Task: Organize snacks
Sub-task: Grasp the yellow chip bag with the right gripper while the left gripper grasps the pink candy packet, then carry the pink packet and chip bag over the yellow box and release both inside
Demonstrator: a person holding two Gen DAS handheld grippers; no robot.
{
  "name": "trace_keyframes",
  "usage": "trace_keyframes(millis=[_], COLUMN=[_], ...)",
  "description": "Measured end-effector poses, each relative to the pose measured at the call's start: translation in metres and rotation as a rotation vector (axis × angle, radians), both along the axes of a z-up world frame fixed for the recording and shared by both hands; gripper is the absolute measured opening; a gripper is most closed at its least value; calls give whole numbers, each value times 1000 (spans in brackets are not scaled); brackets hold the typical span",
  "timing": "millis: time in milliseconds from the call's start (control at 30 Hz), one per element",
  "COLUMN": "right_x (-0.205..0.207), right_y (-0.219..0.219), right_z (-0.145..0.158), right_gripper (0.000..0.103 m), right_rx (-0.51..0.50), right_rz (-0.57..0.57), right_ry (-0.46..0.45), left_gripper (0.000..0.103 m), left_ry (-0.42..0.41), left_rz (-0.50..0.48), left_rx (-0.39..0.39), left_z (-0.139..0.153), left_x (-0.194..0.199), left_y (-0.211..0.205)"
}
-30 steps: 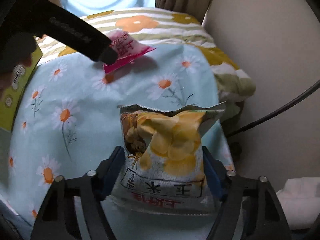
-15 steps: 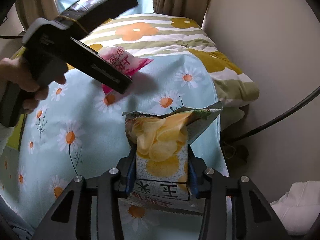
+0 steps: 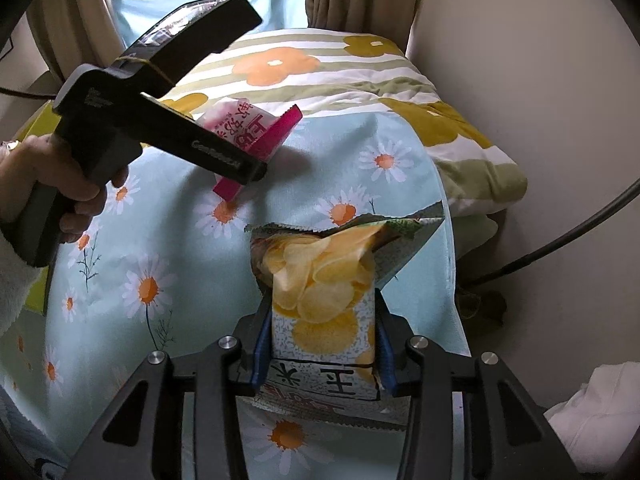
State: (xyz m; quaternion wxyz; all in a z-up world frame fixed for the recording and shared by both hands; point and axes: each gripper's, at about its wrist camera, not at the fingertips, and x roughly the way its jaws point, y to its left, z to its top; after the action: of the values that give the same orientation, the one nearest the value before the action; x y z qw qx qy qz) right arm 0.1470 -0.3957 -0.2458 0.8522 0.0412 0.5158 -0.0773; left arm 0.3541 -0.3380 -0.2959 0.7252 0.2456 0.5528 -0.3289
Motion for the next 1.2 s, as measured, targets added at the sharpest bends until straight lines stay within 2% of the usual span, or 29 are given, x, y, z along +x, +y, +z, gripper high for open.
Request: trace_keyframes(millis=[100, 167, 367, 700, 967, 1100, 1200], right_x=[0, 0, -6, -15, 1, 19, 35], right_y=[-1, -1, -2, 3, 34, 68, 101], right_z=[0, 2, 13, 51, 102, 130, 151], right_gripper=[39, 39, 39, 39, 39, 39, 39], right_rx=[12, 13, 18, 4, -1, 12, 71], right_rz=[-9, -13, -20, 23, 164, 255, 321], right_ry=[-4, -11, -39, -126, -215, -265, -301], left_gripper=[62, 54, 49, 48, 48, 48, 48], left_ry=[-2, -7, -29, -111, -181, -234, -254], left_rz=[-3, 2, 20, 97, 251, 325, 392], left_rx=[-8, -18, -44, -140, -249, -277, -284], left_z=[3, 9, 28, 94, 166, 196, 213], left_x=[-1, -3, -9, -27, -44, -49, -47], left_y=[2, 4, 11, 45, 116, 165, 210])
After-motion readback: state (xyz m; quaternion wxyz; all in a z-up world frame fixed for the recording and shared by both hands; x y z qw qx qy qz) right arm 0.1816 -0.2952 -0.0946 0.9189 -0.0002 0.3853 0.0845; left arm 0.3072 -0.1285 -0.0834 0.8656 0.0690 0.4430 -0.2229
